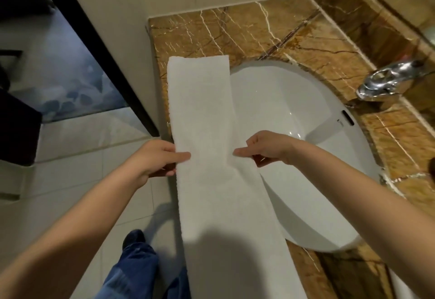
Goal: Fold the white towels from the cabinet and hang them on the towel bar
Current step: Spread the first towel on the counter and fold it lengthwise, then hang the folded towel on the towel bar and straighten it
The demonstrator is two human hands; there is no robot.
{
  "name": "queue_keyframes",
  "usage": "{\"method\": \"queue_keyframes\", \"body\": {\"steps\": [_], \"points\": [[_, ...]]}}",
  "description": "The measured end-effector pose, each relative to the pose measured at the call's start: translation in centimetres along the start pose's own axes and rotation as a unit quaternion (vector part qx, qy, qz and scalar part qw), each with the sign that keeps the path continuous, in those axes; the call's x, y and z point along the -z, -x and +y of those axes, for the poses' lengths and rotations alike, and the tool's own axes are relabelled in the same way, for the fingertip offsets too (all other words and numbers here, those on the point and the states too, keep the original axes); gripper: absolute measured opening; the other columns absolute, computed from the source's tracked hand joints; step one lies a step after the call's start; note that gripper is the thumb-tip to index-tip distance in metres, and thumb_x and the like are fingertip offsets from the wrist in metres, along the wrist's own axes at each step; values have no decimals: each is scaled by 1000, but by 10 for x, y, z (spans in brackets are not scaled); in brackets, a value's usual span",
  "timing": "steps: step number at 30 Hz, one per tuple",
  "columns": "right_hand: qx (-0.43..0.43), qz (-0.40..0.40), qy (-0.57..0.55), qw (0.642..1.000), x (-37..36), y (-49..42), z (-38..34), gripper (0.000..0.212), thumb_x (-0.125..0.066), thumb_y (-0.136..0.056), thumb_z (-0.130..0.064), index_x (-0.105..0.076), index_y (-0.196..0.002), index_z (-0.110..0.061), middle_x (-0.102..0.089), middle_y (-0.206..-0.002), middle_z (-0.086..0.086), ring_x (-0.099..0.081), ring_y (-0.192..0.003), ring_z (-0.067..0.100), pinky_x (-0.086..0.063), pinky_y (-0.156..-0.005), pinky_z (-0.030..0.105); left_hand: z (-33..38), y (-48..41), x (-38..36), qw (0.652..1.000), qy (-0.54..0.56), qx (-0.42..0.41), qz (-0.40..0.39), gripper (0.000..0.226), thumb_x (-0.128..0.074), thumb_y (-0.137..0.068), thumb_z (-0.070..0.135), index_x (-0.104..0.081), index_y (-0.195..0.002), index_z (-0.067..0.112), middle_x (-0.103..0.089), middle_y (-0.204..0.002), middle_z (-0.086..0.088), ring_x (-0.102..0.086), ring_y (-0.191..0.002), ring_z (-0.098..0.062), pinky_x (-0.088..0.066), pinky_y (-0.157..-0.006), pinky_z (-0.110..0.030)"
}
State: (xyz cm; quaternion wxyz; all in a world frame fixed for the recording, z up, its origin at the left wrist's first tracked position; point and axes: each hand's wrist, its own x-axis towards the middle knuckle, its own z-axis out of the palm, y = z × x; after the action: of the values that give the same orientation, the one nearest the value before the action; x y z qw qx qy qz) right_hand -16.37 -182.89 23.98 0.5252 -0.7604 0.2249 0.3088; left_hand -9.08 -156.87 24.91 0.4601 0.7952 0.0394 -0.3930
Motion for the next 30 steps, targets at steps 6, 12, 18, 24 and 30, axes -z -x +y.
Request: {"method": "queue_keyframes", "body": {"steps": [6,12,18,24,30], "points": [[44,30,23,998,4,3,-15,49,-75,-82,-22,-36,-53,-15,-44,-54,3,-46,-56,18,-49,-75,31,11,2,9,999,37,-21,12,11,-74,-78,12,-71,-83,2,-73,-78,-11,-67,-64,-15,-56,-55,-21],[130,84,-6,988,27,29,-52,29,-74,-82,-20,-68,-91,7,-70,-90,16,-63,-82,18,-52,-89,40,51,20,32,988,27,-139,66,2,-74,-78,14,-73,-80,13,-75,-83,-5,-69,-74,-14,-58,-68,-21],[192,199,18,961,48,74,-114,28,-77,-77,-20,-71,-85,6,-71,-90,23,-59,-76,22,-48,-71,35,111,49,64,947,-61,-273,156,17,-75,-78,20,-74,-91,9,-72,-86,-9,-67,-78,-16,-57,-72,-27],[238,269,38,933,62,122,-177,34,-79,-76,-23,-70,-84,9,-67,-88,32,-51,-69,22,-40,-65,35,173,79,91,923,-56,-350,148,24,-75,-78,15,-71,-100,5,-70,-82,-5,-63,-76,-13,-53,-75,-27],[264,310,60,911,80,167,-234,21,-76,-78,-26,-71,-73,-7,-61,-73,14,-46,-66,18,-37,-60,31,230,105,120,883,-118,-422,166,27,-74,-76,-1,-68,-103,4,-67,-83,-7,-60,-60,8,-50,-61,-9]]}}
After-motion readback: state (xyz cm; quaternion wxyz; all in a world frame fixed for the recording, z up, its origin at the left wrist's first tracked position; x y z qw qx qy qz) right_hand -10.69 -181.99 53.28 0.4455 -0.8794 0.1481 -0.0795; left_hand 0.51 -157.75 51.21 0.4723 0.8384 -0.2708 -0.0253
